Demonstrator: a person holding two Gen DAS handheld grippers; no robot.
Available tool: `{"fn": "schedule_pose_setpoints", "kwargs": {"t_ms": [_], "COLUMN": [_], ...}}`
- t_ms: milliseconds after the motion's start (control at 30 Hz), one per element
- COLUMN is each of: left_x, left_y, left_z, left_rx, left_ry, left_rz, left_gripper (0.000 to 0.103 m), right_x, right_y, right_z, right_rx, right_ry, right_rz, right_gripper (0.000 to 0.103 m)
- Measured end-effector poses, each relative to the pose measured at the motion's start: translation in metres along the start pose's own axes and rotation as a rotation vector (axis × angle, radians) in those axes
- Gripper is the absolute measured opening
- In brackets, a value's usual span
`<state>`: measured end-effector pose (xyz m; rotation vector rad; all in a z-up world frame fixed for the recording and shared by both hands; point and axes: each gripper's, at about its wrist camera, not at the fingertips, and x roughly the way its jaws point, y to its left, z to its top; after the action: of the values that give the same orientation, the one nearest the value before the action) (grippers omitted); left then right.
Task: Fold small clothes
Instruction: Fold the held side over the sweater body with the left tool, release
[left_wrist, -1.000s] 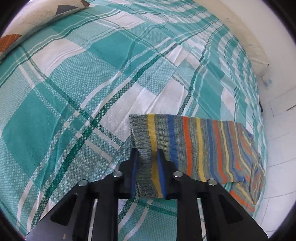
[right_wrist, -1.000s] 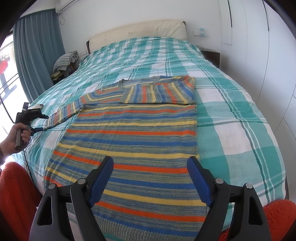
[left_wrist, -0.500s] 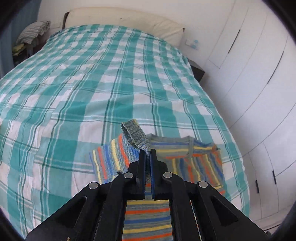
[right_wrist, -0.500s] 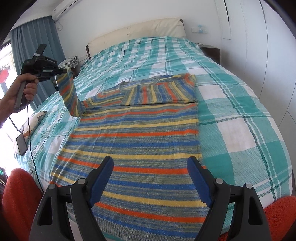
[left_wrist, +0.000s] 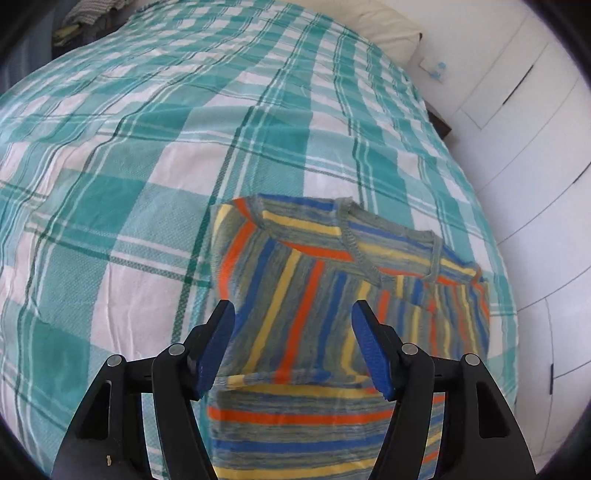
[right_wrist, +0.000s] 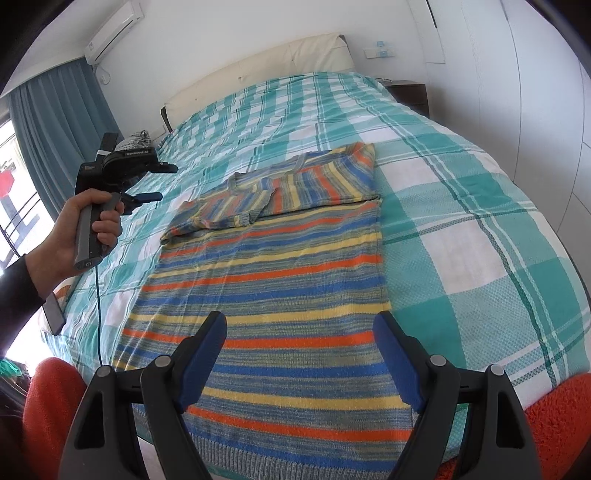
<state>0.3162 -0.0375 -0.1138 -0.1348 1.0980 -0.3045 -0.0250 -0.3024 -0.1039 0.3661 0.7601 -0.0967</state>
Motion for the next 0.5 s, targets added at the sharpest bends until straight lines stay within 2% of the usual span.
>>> {"fn": "schedule_pose_setpoints", "kwargs": {"t_ms": [67,100,167,233,400,500], "left_x": [0.03,0.037,0.028,0.02,0.003,-0.013], "left_y": [0.01,0.018,0.035,0.043,0.045,0.054], "left_z": [-0.021,-0.033,-0.052,-0.058,-0.069,-0.089], "left_rx": [0.077,0.088,0.069,0.057,0.091,0.09], "left_ry": [0.095,0.119,0.067,0.064,0.08,0.068], "left_rz": [0.162,0.186,0.128,0.123,0.136,0.102], "left_gripper": [0.063,0.066,0.07,0.073,0.073,0.075], "right_x": [0.003,0.004,0.001,-0.002,0.006,0.003], "right_y": [-0.002,-0.002,-0.002,-0.005,-0.012,-0.008], "right_z": [-0.001,-0.001,-0.002,-0.002,-0.001,-0.001], "right_rx": [0.009,0.008,0.006,0.011,0.053,0.036], "right_ry": [0.015,0.018,0.01,-0.001,0.027,0.015], "right_rz": [0.003,0.0,-0.007,-0.017,-0.02,-0.024], "right_gripper": [0.081,0.081,0.081,0.081,0.081,0.081]}}
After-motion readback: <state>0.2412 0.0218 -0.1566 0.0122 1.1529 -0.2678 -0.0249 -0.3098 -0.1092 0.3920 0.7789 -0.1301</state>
